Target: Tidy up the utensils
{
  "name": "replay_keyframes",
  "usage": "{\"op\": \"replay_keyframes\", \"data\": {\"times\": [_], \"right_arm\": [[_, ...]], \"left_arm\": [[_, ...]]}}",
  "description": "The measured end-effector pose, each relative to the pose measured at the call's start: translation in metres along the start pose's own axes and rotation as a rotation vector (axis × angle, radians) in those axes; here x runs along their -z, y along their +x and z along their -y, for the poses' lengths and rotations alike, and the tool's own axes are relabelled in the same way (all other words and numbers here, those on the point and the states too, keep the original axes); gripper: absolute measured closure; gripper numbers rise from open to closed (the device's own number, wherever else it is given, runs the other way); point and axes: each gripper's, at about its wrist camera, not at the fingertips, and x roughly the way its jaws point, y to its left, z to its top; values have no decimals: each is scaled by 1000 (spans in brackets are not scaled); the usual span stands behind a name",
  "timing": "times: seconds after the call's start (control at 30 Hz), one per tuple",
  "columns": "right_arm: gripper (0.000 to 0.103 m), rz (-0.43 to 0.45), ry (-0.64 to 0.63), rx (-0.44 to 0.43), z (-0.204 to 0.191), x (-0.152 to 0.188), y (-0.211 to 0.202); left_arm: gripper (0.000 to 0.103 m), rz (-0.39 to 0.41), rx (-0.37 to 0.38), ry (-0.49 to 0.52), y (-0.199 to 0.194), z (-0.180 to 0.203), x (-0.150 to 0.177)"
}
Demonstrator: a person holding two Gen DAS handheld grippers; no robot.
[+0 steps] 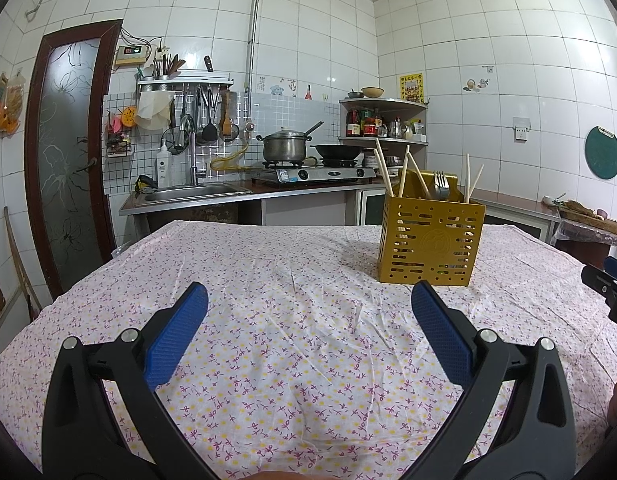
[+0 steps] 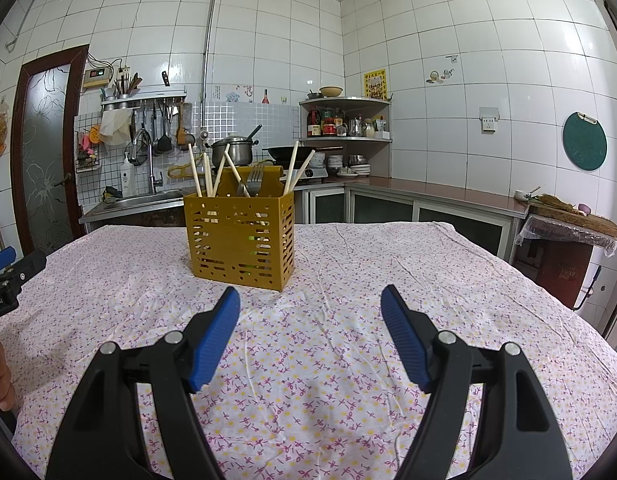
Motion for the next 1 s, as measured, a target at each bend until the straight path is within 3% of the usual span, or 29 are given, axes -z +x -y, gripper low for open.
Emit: {"op": "replay_keyframes", "data": {"times": [1.0], "right_arm": [[30,1,1,0,0,0,0]], "left_arm": [[5,-5,7,-4,1,2,0]]}}
